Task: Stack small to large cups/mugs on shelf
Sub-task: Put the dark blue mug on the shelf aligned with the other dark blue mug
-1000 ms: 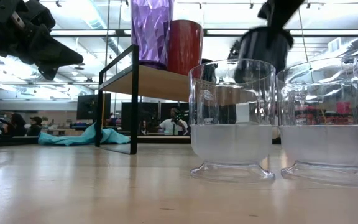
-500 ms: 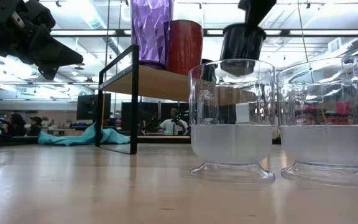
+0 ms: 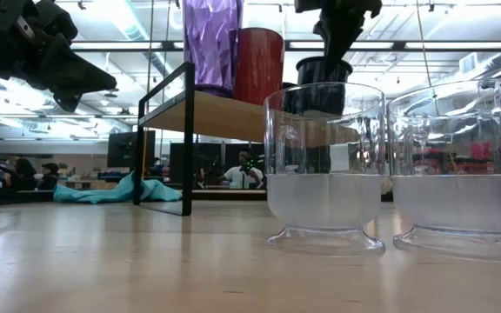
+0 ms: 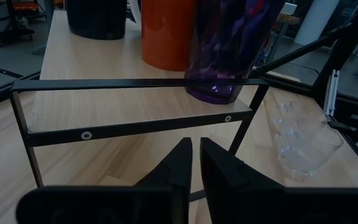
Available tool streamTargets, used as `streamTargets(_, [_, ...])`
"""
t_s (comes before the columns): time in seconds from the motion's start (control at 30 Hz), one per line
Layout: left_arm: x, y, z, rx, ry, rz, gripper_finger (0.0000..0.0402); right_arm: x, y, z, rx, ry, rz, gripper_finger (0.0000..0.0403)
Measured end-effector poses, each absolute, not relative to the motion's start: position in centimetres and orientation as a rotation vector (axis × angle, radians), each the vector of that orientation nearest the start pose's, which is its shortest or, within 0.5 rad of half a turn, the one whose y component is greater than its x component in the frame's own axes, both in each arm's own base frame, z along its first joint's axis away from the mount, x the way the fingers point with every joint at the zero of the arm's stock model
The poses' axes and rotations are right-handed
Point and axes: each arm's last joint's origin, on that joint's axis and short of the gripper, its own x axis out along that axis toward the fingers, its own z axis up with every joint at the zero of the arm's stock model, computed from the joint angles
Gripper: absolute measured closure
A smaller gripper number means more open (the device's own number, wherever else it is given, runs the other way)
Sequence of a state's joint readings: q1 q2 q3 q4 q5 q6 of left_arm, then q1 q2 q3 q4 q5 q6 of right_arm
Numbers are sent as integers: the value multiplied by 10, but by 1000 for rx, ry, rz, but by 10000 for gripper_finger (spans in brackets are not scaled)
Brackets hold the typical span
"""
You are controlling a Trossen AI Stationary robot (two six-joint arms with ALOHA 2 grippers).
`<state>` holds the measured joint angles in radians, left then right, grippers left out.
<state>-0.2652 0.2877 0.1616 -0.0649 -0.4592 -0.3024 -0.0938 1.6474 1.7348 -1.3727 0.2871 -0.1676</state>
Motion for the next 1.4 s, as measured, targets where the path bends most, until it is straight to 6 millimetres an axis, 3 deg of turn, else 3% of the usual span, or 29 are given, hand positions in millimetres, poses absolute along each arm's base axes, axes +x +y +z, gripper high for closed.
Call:
streamTargets(0.43, [109, -16, 189, -233, 148, 219, 374, 315, -38, 349, -258, 1293, -187, 370])
streamTargets(0.8, [109, -16, 189, -233, 148, 219, 361, 317, -39, 349, -251, 1277, -193, 367])
streamTargets(1.4, [109, -16, 189, -233, 148, 219, 367, 319, -39, 340, -230, 1275, -209, 306])
